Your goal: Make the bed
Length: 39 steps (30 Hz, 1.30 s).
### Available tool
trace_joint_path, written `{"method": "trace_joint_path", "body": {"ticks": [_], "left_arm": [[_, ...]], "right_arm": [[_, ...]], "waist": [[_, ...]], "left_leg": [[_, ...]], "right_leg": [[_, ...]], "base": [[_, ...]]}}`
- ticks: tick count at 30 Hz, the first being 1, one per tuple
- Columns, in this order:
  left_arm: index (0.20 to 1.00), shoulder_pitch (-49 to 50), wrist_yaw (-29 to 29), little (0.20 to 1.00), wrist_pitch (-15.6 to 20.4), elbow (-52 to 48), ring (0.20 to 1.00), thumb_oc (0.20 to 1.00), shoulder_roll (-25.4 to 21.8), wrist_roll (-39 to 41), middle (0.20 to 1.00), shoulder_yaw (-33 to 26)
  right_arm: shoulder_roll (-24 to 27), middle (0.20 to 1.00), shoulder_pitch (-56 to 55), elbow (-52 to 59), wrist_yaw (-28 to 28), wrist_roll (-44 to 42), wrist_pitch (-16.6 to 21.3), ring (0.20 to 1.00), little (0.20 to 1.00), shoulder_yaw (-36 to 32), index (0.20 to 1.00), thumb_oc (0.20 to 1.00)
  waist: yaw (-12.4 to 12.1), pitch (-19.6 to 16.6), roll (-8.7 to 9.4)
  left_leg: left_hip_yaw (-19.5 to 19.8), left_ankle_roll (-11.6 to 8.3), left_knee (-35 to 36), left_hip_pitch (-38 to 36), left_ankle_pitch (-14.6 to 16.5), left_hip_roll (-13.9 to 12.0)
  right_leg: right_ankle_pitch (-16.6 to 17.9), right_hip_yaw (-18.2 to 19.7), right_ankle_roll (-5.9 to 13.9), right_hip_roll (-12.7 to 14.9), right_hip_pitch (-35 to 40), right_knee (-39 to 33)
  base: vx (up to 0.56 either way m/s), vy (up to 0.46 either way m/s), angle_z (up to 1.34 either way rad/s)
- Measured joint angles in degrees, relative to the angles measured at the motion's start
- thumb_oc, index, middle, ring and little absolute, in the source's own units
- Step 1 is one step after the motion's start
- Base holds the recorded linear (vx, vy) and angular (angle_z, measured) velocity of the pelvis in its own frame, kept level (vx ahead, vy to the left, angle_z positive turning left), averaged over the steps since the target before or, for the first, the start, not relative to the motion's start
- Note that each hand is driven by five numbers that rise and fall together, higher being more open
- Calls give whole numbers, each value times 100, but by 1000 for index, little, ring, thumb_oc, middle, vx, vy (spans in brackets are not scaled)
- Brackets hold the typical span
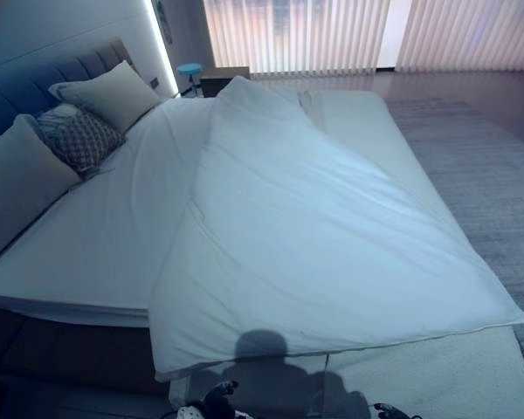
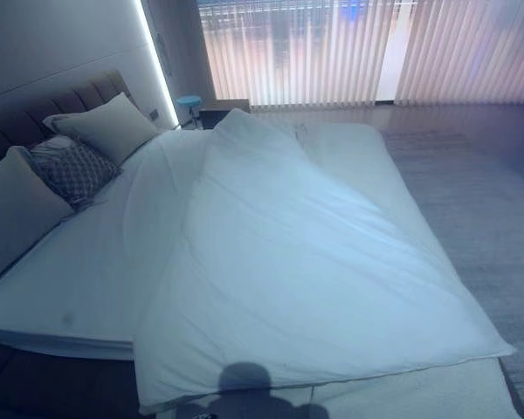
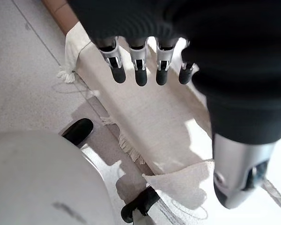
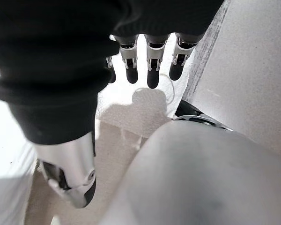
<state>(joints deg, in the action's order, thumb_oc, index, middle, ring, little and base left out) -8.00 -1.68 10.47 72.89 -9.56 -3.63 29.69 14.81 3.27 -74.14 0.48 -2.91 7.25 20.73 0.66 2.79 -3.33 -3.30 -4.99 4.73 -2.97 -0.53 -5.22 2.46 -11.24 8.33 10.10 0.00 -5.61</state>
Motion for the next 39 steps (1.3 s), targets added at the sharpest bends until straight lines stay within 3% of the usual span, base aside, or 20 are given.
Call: {"method": "trace_joint_path", "body": {"ticks": [8,11,16,18,22,24,29,36,39], "left_arm": [[1000,24,62,1000,-5,0,1000,1000,5,458,1000,-193],[1000,-210,151,1000,4,-113,1000,1000,91,1480,1000,-599],[1000,-976,183,1000,2,-142,1000,1000,140,2865,1000,-620],[1000,-1209,184,1000,-2,-144,1000,1000,179,3128,1000,-619],[1000,-1630,302,1000,0,-181,1000,1000,464,3759,1000,-640],[1000,-1673,393,1000,2,-177,1000,1000,488,4072,1000,-649],[1000,-1732,499,1000,4,-178,1000,1000,684,4557,1000,-893],[1000,-2186,816,1000,133,-458,1000,1000,674,5282,1000,-1418],[1000,-2489,929,1000,184,-450,1000,1000,604,5543,1000,-1536]], "right_arm": [[-7,1000,17,90,-19,-10,1,1000,1000,-7,1000,1000],[-27,1000,185,124,-93,-193,35,1000,1000,3,1000,1000],[-141,1000,749,287,-283,-461,50,1000,1000,112,1000,1000],[-131,1000,889,403,-333,-462,48,1000,1000,142,1000,1000],[-85,1000,982,551,-584,-694,97,1000,1000,-23,1000,1000],[-82,1000,1058,652,-739,-813,106,1000,1000,-52,1000,1000],[-78,1000,1196,662,-996,-1102,133,1000,1000,-194,1000,1000],[-47,1000,1426,1140,-1254,-1123,171,1000,1000,-60,1000,1000],[-73,1000,1513,1308,-1332,-1123,210,1000,1000,-57,1000,1000]], "waist": [[3,-12,27],[19,223,167],[236,985,674],[311,1198,749],[381,1545,651],[494,1625,635],[516,1739,641],[551,1904,726],[642,2016,849]], "left_leg": [[-122,37,-9,83,30,-12],[-137,-11,-335,568,15,-5],[-166,-30,-887,1328,85,-1],[-142,-15,-975,1494,79,0],[-126,-59,-1356,1969,151,-27],[-125,-78,-1451,2102,170,-50],[-181,-131,-1570,2231,199,-77],[-139,-110,-2061,2992,351,-95],[-140,-122,-2161,3153,356,-94]], "right_leg": [[15,140,34,-18,-167,29],[31,317,60,10,-785,481],[-91,442,74,60,-1693,1203],[-101,448,61,68,-1858,1315],[-215,470,-4,90,-2396,1775],[-260,491,-46,75,-2543,1903],[-255,587,-77,35,-2723,2022],[-283,630,-140,38,-3395,2322],[-261,665,-165,32,-3539,2369]], "base": [[-83,-9,-9],[-219,-3,-18],[-153,-18,-10],[-78,-23,-1],[-85,-28,-2],[-44,1,-4],[-49,-9,-8],[-51,11,0],[-30,51,-1]]}}
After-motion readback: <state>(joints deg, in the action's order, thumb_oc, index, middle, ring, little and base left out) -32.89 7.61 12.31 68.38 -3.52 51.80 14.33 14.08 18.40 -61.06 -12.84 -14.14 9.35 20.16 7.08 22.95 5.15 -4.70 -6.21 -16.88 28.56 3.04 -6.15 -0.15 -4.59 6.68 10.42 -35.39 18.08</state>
